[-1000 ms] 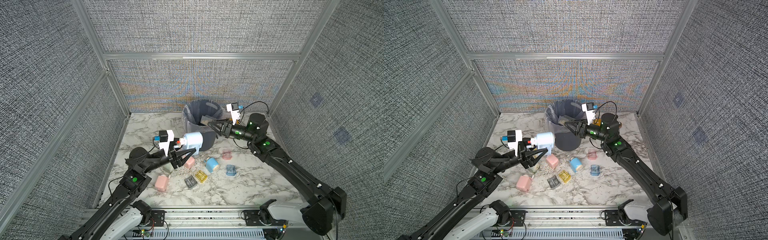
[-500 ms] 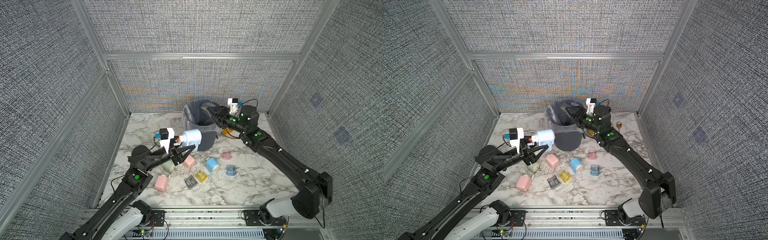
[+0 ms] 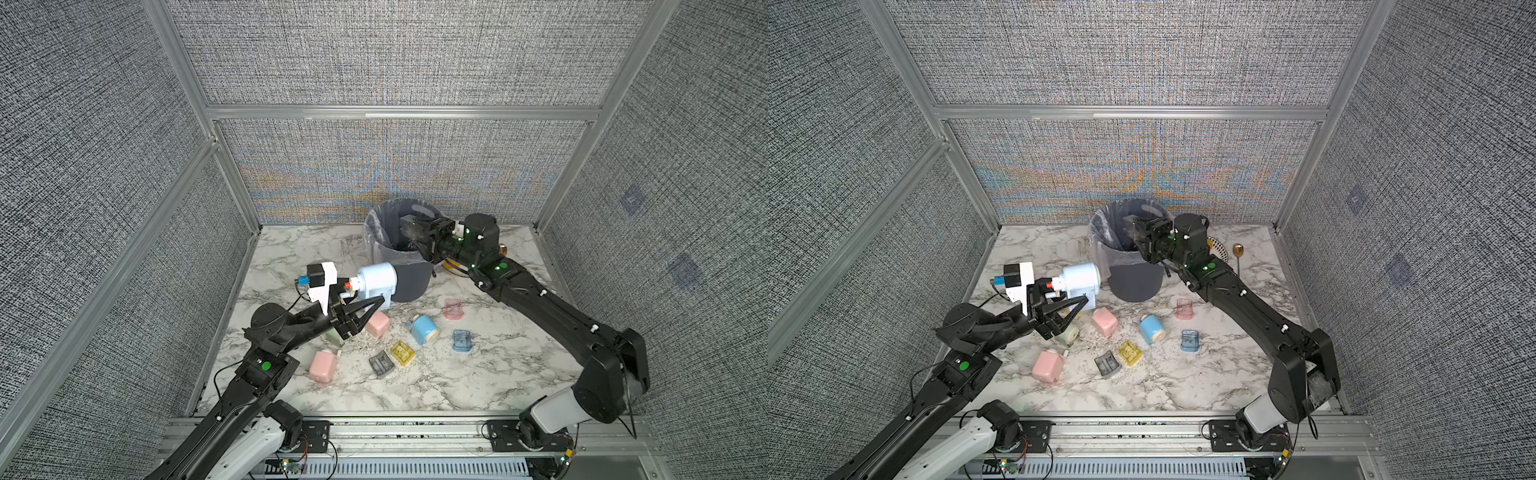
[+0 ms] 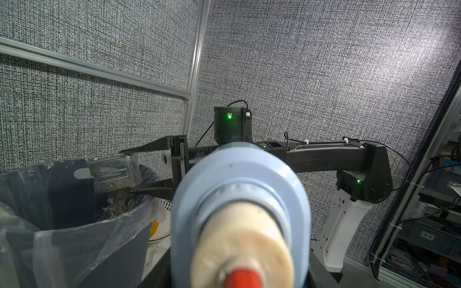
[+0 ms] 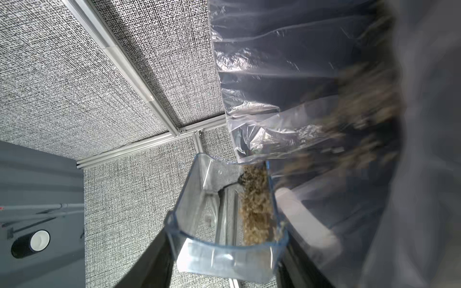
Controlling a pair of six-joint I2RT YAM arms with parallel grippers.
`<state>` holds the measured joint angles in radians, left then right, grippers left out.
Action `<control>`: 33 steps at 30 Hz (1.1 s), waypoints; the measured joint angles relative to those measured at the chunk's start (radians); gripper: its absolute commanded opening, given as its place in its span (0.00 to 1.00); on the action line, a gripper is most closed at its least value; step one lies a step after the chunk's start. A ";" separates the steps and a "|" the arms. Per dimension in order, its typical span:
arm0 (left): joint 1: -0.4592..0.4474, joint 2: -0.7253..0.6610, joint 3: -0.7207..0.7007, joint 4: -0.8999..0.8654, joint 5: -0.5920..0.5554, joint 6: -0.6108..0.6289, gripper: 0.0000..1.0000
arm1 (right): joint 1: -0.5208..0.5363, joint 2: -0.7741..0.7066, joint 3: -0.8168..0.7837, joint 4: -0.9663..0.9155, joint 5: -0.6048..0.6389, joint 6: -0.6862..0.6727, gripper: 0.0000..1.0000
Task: Take out the pencil sharpener tray and clean the shavings
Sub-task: Pour the shavings into the trash bin.
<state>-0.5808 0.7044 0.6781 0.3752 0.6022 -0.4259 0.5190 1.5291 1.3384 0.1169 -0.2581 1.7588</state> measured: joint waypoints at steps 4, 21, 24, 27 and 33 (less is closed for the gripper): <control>0.000 0.002 -0.002 0.000 0.000 -0.002 0.00 | 0.004 -0.013 0.043 -0.011 0.017 0.039 0.44; 0.000 -0.023 -0.035 0.022 -0.005 -0.030 0.00 | 0.013 -0.028 0.018 0.020 0.046 0.257 0.43; 0.000 -0.023 -0.040 0.031 -0.008 -0.038 0.00 | 0.025 -0.034 0.031 0.048 0.048 0.275 0.43; 0.000 -0.019 -0.044 0.038 -0.012 -0.046 0.00 | 0.043 -0.048 -0.044 0.076 0.051 0.293 0.42; 0.000 -0.010 -0.059 0.051 -0.020 -0.058 0.00 | 0.060 -0.048 -0.184 0.217 0.065 0.312 0.37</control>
<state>-0.5808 0.6949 0.6193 0.4259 0.5823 -0.4839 0.5793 1.4811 1.1545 0.3336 -0.1932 2.0705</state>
